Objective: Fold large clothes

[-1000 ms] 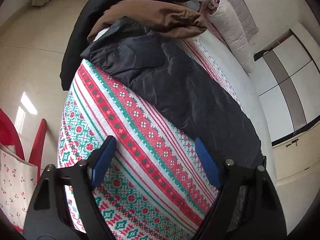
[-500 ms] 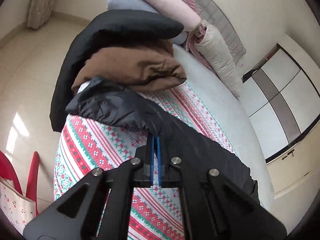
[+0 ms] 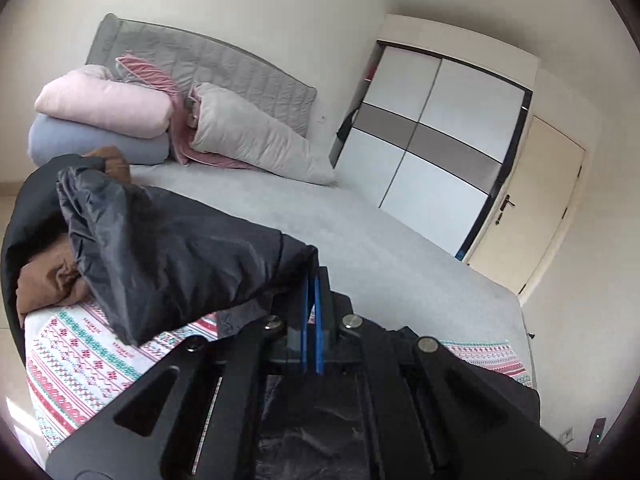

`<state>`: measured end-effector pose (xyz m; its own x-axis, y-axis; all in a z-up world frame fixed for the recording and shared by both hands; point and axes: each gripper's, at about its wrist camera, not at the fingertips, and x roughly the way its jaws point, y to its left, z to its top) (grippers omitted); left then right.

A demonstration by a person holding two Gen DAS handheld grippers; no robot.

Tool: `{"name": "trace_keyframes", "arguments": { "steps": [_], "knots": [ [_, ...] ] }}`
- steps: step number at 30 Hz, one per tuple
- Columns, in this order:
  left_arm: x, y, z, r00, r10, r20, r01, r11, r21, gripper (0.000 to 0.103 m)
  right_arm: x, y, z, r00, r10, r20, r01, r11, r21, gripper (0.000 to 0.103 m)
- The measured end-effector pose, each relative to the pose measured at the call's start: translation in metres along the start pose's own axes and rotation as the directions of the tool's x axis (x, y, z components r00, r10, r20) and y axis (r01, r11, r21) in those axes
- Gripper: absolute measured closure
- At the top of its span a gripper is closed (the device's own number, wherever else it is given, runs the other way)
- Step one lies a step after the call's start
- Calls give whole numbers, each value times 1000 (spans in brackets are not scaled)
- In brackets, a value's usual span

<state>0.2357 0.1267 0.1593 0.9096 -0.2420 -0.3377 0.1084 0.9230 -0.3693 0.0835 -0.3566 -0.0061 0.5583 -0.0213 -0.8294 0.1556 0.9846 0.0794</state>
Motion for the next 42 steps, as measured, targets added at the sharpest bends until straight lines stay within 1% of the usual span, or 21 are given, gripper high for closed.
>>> {"name": "trace_keyframes", "arguments": {
  "steps": [5, 8, 9, 10, 11, 12, 13, 14, 17, 19, 21, 24, 27, 29, 32, 34, 36, 38, 40, 41, 42],
  "knots": [
    [49, -81, -29, 990, -77, -114, 88, 991, 97, 100, -4, -45, 5, 1000, 16, 18, -18, 993, 114, 19],
    [80, -120, -64, 971, -101, -215, 134, 980, 145, 99, -6, -67, 4, 1000, 18, 25, -21, 987, 160, 19],
    [91, -130, -78, 959, -102, -266, 149, 976, 161, 95, -6, -74, 4, 1000, 16, 27, -20, 985, 172, 19],
    [102, -141, -94, 938, -105, -330, 171, 969, 178, 87, -6, -81, 4, 999, 13, 30, -19, 983, 183, 19],
    [113, -150, -111, 907, -113, -405, 206, 959, 195, 67, -6, -89, 4, 999, 11, 36, -18, 980, 197, 19],
    [119, -157, -127, 876, -125, -465, 245, 947, 208, 57, -7, -97, 4, 999, 13, 43, -22, 977, 213, 19],
    [121, -162, -141, 856, -133, -499, 278, 933, 228, 57, -7, -106, 3, 999, 20, 50, -31, 972, 233, 19],
    [118, -168, -150, 850, -133, -509, 298, 919, 257, 57, -6, -115, 3, 998, 29, 55, -42, 966, 257, 19],
    [110, -170, -155, 855, -132, -501, 324, 891, 319, 53, -2, -143, 2, 996, 63, 66, -82, 939, 333, 19],
    [108, -162, -146, 867, -124, -482, 309, 893, 326, 48, 1, -161, 3, 993, 89, 78, -113, 917, 382, 19],
    [115, -148, -133, 878, -111, -465, 278, 910, 307, 46, 5, -178, 3, 987, 121, 101, -153, 889, 431, 19],
    [137, -131, -130, 877, -85, -474, 229, 939, 256, 46, 15, -201, 2, 973, 169, 157, -227, 829, 512, 19],
    [159, -126, -153, 862, -61, -503, 205, 950, 236, 46, 34, -221, 0, 954, 212, 213, -299, 746, 595, 19],
    [172, -124, -173, 844, -39, -535, 198, 949, 244, 46, 52, -233, -1, 938, 246, 245, -347, 681, 645, 19],
    [193, -119, -209, 806, 18, -592, 182, 944, 276, 46, 84, -251, -2, 913, 285, 291, -405, 565, 719, 19],
    [199, -118, -223, 808, 47, -587, 171, 935, 310, 45, 98, -263, 1, 908, 257, 330, -418, 516, 748, 19],
    [199, -119, -221, 810, 41, -585, 174, 936, 306, 42, 102, -276, 7, 905, 200, 376, -424, 487, 763, 19],
    [195, -121, -216, 810, 16, -587, 190, 938, 289, 40, 109, -291, 13, 905, 153, 397, -422, 438, 793, 20],
    [188, -122, -209, 811, -16, -585, 210, 941, 265, 40, 117, -305, 13, 911, 96, 401, -406, 380, 831, 30],
    [185, -122, -205, 811, -30, -584, 217, 943, 253, 40, 121, -312, 12, 916, 64, 395, -392, 351, 850, 42],
    [180, -121, -201, 811, -47, -583, 226, 945, 238, 40, 124, -318, 12, 920, 41, 389, -381, 324, 866, 50]
  ]
}}
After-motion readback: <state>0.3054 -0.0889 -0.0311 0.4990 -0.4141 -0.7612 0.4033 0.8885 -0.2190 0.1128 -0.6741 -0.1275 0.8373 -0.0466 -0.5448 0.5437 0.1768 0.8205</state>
